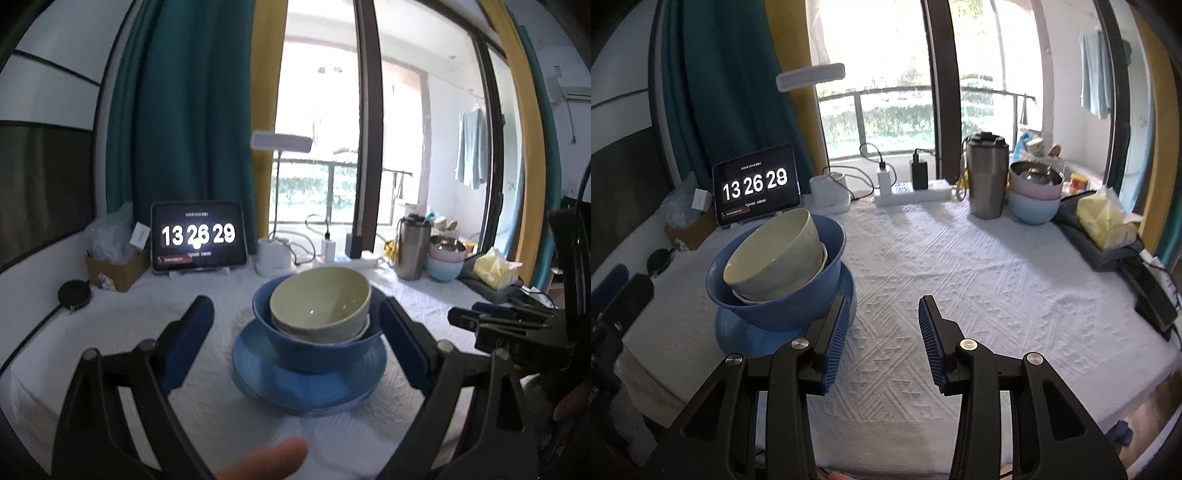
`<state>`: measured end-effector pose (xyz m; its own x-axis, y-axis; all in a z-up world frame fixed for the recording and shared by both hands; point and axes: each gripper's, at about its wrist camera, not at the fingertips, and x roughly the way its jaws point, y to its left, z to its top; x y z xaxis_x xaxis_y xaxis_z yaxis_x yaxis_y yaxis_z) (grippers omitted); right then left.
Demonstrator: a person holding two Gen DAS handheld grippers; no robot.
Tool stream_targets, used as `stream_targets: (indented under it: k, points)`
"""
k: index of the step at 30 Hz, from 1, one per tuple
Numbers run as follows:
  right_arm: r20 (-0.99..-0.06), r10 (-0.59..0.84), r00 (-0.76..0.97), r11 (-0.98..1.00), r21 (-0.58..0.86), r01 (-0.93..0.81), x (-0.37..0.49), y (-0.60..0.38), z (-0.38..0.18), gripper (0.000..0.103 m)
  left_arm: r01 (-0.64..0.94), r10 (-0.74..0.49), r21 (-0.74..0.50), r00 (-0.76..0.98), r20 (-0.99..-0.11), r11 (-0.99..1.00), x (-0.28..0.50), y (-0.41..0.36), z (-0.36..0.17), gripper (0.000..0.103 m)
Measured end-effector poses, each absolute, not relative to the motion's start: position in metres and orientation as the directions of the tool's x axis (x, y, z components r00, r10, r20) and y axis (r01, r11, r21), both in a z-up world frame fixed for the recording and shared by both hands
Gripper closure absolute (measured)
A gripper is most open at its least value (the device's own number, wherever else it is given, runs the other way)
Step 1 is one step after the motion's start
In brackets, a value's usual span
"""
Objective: Organize plates and bowls
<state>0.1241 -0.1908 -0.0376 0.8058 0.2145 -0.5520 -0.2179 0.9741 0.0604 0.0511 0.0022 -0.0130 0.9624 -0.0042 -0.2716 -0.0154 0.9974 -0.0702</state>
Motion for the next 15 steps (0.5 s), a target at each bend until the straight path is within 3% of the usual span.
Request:
stream_targets:
  k: [15]
  points:
    - [-0.390, 0.192, 0.901, 0.976, -0.024, -0.218, 0.077, -0.194, -0.011, 0.061, -0.034, 0.021, -0.061, 0.980, -0.199, 0.998, 0.024, 0.003, -0.002, 0.011]
